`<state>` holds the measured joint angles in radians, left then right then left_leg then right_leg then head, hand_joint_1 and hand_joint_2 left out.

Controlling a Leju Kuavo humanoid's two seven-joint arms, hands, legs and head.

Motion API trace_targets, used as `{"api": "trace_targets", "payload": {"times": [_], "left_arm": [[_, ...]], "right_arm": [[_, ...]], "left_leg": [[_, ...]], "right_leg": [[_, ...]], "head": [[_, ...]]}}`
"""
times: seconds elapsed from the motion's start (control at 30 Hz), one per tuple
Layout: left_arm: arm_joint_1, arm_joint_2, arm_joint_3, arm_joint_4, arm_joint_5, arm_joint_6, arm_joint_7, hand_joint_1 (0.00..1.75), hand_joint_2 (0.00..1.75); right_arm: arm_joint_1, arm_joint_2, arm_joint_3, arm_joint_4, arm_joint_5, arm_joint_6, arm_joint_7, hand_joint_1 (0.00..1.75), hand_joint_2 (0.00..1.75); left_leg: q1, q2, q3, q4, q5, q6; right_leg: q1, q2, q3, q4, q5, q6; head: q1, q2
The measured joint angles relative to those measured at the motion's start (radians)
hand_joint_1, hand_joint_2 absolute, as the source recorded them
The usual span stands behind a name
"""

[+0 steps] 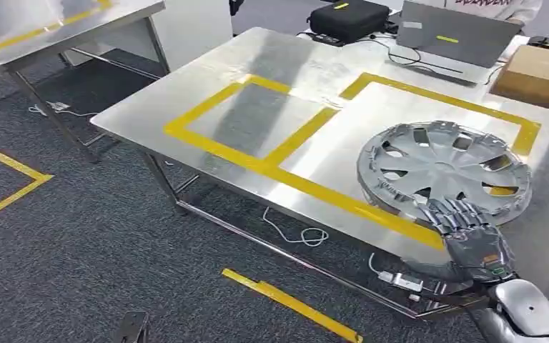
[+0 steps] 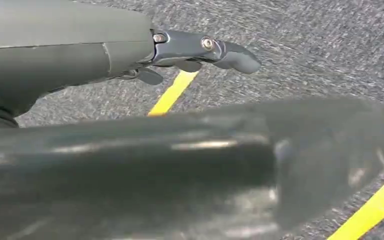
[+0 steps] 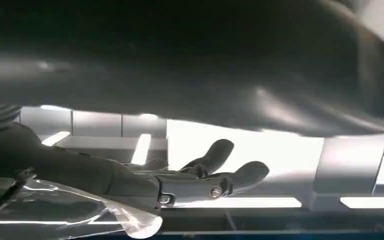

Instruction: Take the parts from the cabinet and place them on the table.

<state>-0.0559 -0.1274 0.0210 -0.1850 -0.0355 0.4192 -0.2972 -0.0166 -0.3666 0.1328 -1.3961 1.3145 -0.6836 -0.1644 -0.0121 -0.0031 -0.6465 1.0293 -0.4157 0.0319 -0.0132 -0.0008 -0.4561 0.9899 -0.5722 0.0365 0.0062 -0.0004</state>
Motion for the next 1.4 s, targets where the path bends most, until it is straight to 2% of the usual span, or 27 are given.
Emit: {"api": "trace_targets", "payload": {"times": [0.1,0.13,0.17,0.2,0.27,0.3,0.33,0.37,0.43,0.47,0.5,0.63,0.67,0.7,0.77,0.8,0.83,0.9,0.93,0.97,1.03,1.1,1.17,1.23,1.3,1.33,1.4], "left_arm": [[0.000,-0.003,0.001,0.000,0.000,0.000,0.000,0.00,0.00],[0.004,-0.003,0.002,0.000,0.000,0.000,0.000,0.00,0.00],[0.005,-0.003,0.003,0.000,0.000,0.000,0.000,0.00,0.00],[0.008,-0.003,0.003,0.000,0.000,0.000,0.000,0.00,0.00],[0.008,-0.003,0.004,0.000,0.000,0.000,0.000,0.00,0.00],[0.008,-0.003,0.004,0.000,0.000,0.000,0.000,0.00,0.00],[0.008,-0.003,0.005,0.000,0.000,0.000,0.000,0.00,0.00],[0.008,-0.003,0.005,0.000,0.001,-0.001,0.000,0.00,0.00],[0.008,-0.001,0.006,0.000,0.003,-0.001,0.000,0.00,0.00],[0.008,-0.001,0.007,0.000,0.004,-0.002,0.000,0.00,0.00],[0.006,0.002,0.008,0.000,0.006,-0.002,0.000,0.00,0.00],[0.007,0.003,0.016,0.000,0.009,-0.001,0.000,0.00,0.00],[0.005,0.003,0.016,0.000,0.009,-0.002,0.000,0.00,0.00],[0.004,0.003,0.018,0.000,0.009,-0.002,0.000,0.00,0.00],[0.004,0.003,0.019,0.000,0.009,-0.002,0.000,0.00,0.00],[0.004,0.003,0.020,0.000,0.009,-0.002,0.000,0.00,0.00],[0.005,0.004,0.021,0.000,0.009,-0.002,0.000,0.00,0.00],[0.005,0.004,0.021,0.000,0.009,-0.002,0.000,0.00,0.00],[0.004,0.004,0.021,0.000,0.009,-0.002,0.000,0.00,0.00],[0.003,0.004,0.021,0.000,0.009,-0.002,0.000,0.00,0.00],[0.003,0.004,0.022,0.000,0.009,-0.001,0.000,0.00,0.00],[0.004,0.004,0.023,0.000,0.010,-0.001,0.000,0.00,0.00],[0.009,0.004,0.023,0.001,0.008,0.000,0.003,0.00,0.00],[0.014,0.000,0.023,0.001,0.005,0.006,0.010,0.00,0.00],[0.014,-0.003,0.027,0.001,0.008,0.007,0.014,0.00,0.00],[0.014,-0.005,0.029,0.001,0.008,0.010,0.015,0.00,0.00],[0.015,-0.010,0.034,0.001,0.011,0.020,0.018,0.00,0.00]], "right_arm": [[0.021,0.009,-0.004,-0.035,0.013,-0.007,0.013,0.00,0.00],[0.026,0.013,-0.003,-0.045,0.016,-0.006,0.015,0.00,0.00],[0.025,0.016,-0.003,-0.051,0.018,-0.006,0.015,0.00,0.00],[0.028,0.019,-0.003,-0.057,0.018,-0.006,0.015,0.00,0.00],[0.038,0.023,-0.003,-0.068,0.019,-0.006,0.015,0.00,0.00],[0.040,0.025,-0.003,-0.070,0.019,-0.006,0.015,0.00,0.00],[0.042,0.027,-0.003,-0.070,0.019,-0.007,0.015,0.00,0.00],[0.044,0.031,-0.003,-0.071,0.021,-0.007,0.015,0.00,0.00],[0.051,0.038,-0.002,-0.081,0.023,-0.008,0.016,0.00,0.00],[0.054,0.044,-0.002,-0.089,0.022,-0.008,0.018,0.00,0.00],[0.058,0.051,-0.001,-0.096,0.019,-0.009,0.021,0.00,0.00],[0.069,0.074,0.001,-0.120,0.011,-0.009,0.034,0.00,0.00],[0.073,0.075,0.001,-0.124,0.010,-0.009,0.034,0.00,0.00],[0.074,0.077,0.002,-0.126,0.010,-0.009,0.034,0.00,0.00],[0.074,0.081,0.003,-0.128,0.009,-0.009,0.034,0.00,0.00],[0.076,0.082,0.005,-0.128,0.009,-0.009,0.034,0.00,0.00],[0.079,0.084,0.005,-0.128,0.009,-0.009,0.034,0.00,0.00],[0.080,0.087,0.005,-0.128,0.009,-0.009,0.034,0.00,0.00],[0.080,0.088,0.005,-0.128,0.009,-0.009,0.034,0.00,0.00],[0.080,0.088,0.005,-0.130,0.009,-0.009,0.034,0.00,0.00],[0.078,0.089,0.005,-0.140,-0.007,-0.010,0.033,0.00,0.00],[0.084,0.101,0.000,-0.151,-0.078,-0.011,0.020,0.00,0.00],[0.111,0.139,-0.021,-0.170,-0.191,-0.011,-0.028,0.00,0.00],[0.142,0.183,-0.050,-0.185,-0.332,-0.011,-0.082,0.00,0.00],[0.179,0.235,-0.089,-0.189,-0.518,0.015,-0.138,0.00,0.00],[0.195,0.258,-0.109,-0.186,-0.592,0.038,-0.165,0.00,0.00],[0.212,0.315,-0.173,-0.151,-0.734,0.124,-0.226,0.00,0.00]], "left_leg": [[0.006,0.001,0.001,-0.006,0.020,-0.019],[0.004,-0.001,-0.004,-0.008,0.029,-0.028],[0.008,-0.001,-0.014,0.003,0.000,-0.032],[0.008,0.000,-0.027,0.038,-0.063,-0.036],[0.011,0.000,-0.056,0.183,-0.186,-0.044],[0.011,0.000,-0.063,0.253,-0.214,-0.046],[0.011,0.000,-0.056,0.285,-0.213,-0.046],[0.011,0.000,-0.029,0.272,-0.189,-0.046],[0.011,0.000,0.065,0.147,-0.130,-0.042],[0.011,-0.001,0.136,0.042,-0.112,-0.036],[0.007,-0.001,0.180,-0.032,-0.138,-0.029],[0.000,-0.001,0.169,-0.043,-0.111,-0.005],[0.007,0.005,0.159,-0.052,-0.095,0.005],[0.006,0.006,0.146,-0.053,-0.086,0.014],[0.003,0.007,0.119,-0.051,-0.064,0.018],[0.002,0.008,0.103,-0.050,-0.051,0.019],[0.000,0.008,0.085,-0.048,-0.039,0.018],[-0.001,0.008,0.054,-0.043,-0.019,0.015],[-0.001,0.008,0.040,-0.040,-0.009,0.012],[-0.001,0.008,0.032,-0.037,0.000,0.009],[-0.005,0.007,0.021,-0.031,0.016,-0.002],[0.001,0.007,0.018,-0.036,0.037,-0.013],[0.006,0.004,0.006,-0.034,0.043,-0.027],[0.008,0.002,-0.016,0.041,-0.084,-0.040],[0.011,0.003,-0.040,0.191,-0.187,-0.048],[0.011,0.003,-0.045,0.257,-0.195,-0.050],[0.011,0.002,-0.016,0.277,-0.118,-0.046]], "right_leg": [[0.008,0.004,-0.029,0.003,0.014,-0.013],[0.004,0.002,-0.038,-0.004,0.027,-0.024],[0.001,-0.003,-0.048,-0.005,0.041,-0.034],[0.000,-0.002,-0.054,-0.005,0.051,-0.043],[0.002,-0.003,-0.080,-0.002,0.074,-0.044],[0.003,-0.004,-0.093,-0.001,0.084,-0.044],[0.004,-0.005,-0.107,0.001,0.092,-0.044],[0.004,-0.005,-0.121,0.004,0.101,-0.043],[0.004,-0.005,-0.143,0.012,0.112,-0.039],[0.004,-0.004,-0.151,0.018,0.117,-0.036],[0.007,-0.003,-0.158,0.023,0.121,-0.030],[0.003,-0.003,-0.158,0.013,0.152,-0.002],[-0.001,-0.001,-0.164,0.021,0.137,0.002],[-0.001,-0.001,-0.183,0.048,0.088,0.004],[-0.002,-0.001,-0.224,0.189,-0.030,0.009],[-0.002,-0.001,-0.241,0.262,-0.065,0.012],[-0.002,-0.001,-0.245,0.315,-0.067,0.012],[-0.002,-0.001,-0.195,0.287,0.001,0.011],[-0.002,-0.001,-0.139,0.217,0.038,0.009],[-0.003,-0.001,-0.069,0.121,0.050,0.007],[0.002,0.002,0.045,-0.044,0.002,0.000],[0.010,0.001,0.017,-0.035,0.010,-0.010],[0.004,-0.006,0.000,-0.042,0.034,-0.036],[0.007,-0.007,-0.029,-0.042,0.052,-0.053],[0.010,-0.007,-0.054,-0.041,0.072,-0.057],[0.011,-0.006,-0.063,-0.040,0.083,-0.056],[0.012,0.006,-0.089,-0.037,0.107,-0.053]], "head": [[-0.005,0.000],[-0.002,0.000],[-0.005,0.000],[-0.008,0.000],[-0.011,0.000],[-0.012,0.000],[-0.011,0.000],[-0.011,0.000],[-0.011,0.000],[-0.012,0.000],[-0.012,0.000],[-0.015,0.000],[-0.015,0.000],[-0.012,0.000],[-0.008,0.000],[-0.008,0.000],[-0.008,0.000],[-0.008,0.000],[-0.008,0.000],[-0.008,0.000],[-0.008,0.000],[-0.011,0.000],[-0.007,0.000],[-0.017,0.000],[-0.019,0.000],[-0.019,0.000],[-0.018,0.000]]}}
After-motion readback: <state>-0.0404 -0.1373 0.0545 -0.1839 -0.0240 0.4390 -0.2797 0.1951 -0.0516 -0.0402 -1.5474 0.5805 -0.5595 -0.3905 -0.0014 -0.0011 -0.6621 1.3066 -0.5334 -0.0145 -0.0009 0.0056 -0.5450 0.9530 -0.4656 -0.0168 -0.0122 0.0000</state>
